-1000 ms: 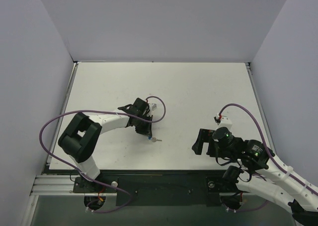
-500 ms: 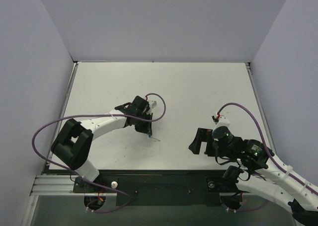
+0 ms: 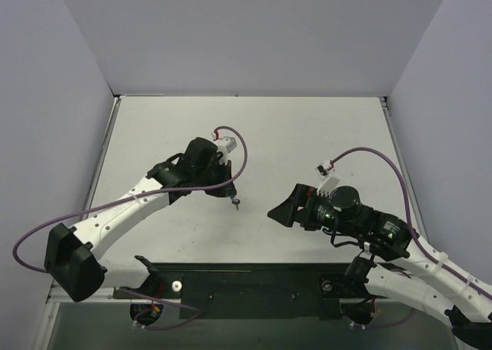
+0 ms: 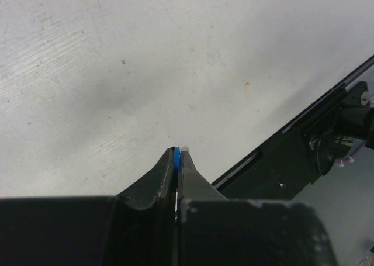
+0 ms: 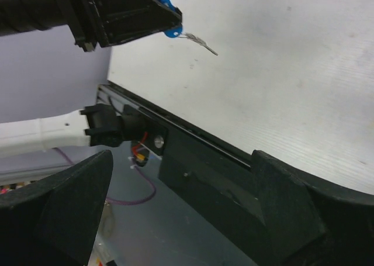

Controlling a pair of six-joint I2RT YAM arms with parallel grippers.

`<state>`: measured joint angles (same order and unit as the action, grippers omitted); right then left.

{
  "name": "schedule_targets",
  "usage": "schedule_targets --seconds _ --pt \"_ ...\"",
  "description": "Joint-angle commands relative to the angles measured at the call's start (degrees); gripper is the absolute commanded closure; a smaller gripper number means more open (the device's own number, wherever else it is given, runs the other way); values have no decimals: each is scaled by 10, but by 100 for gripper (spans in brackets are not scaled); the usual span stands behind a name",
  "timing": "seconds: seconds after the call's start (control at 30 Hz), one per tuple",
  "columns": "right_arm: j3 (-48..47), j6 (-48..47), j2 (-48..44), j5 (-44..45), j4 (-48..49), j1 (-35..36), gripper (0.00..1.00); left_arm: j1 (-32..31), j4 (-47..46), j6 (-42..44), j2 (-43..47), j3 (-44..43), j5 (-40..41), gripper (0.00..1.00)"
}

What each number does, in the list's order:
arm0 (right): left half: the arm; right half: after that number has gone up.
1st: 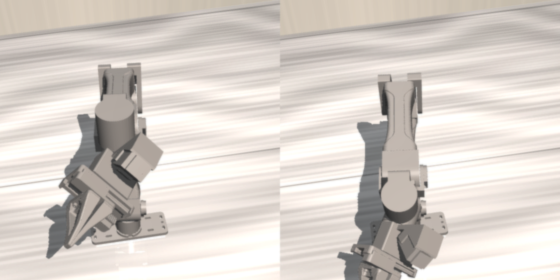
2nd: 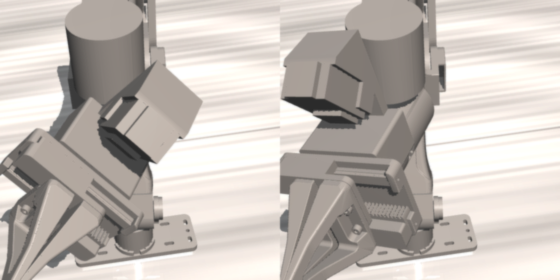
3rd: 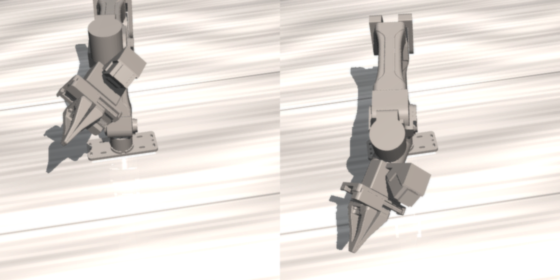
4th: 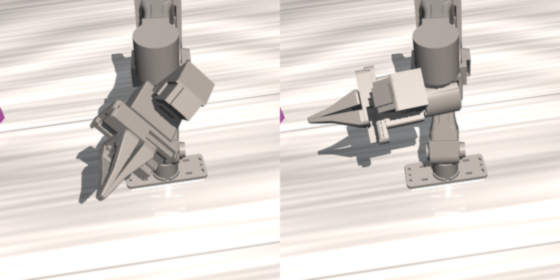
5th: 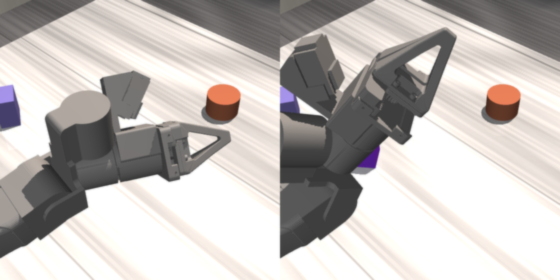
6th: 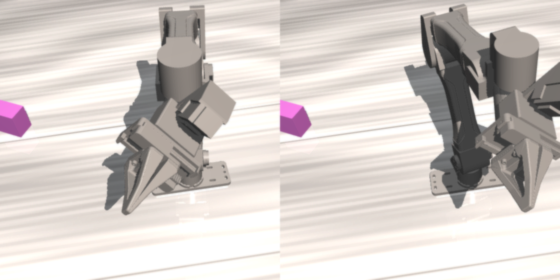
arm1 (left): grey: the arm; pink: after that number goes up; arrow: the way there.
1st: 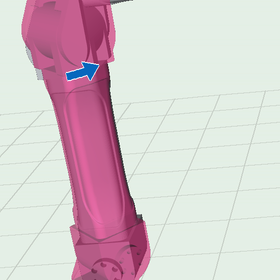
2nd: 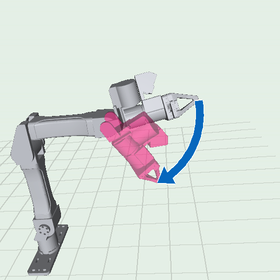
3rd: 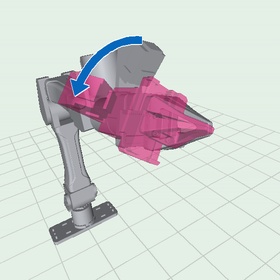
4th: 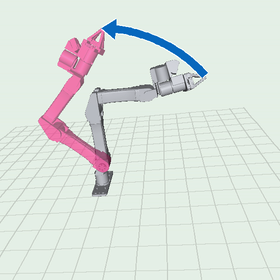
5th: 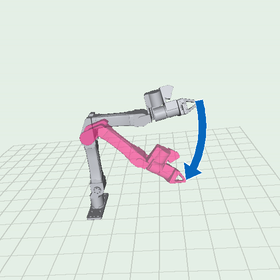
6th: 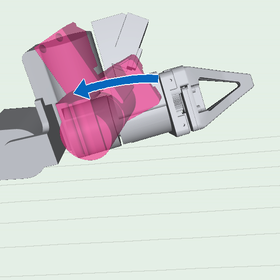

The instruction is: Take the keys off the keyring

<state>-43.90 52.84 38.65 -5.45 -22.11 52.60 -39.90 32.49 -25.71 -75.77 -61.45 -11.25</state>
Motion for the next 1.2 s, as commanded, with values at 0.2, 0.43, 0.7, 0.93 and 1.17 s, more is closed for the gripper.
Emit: schedule_targets --seconds 0.2,0.43,0.7,0.93,1.17 --pt "-47 55 53 -125 300 5 3 -16 21 -8 120 -104 -85 100" --pt "-130 58 105 -162 360 4 3 -18 32 -3 133 -169 -133 100" --pt "-213 36 142 -167 350 -4 3 -20 8 -10 128 -198 -155 100" --pt "-273 71 172 -170 348 -78 4 -21 4 -34 120 -234 -57 100" --pt "-269 60 182 -142 307 -163 3 -21 35 -36 124 -236 101 100"
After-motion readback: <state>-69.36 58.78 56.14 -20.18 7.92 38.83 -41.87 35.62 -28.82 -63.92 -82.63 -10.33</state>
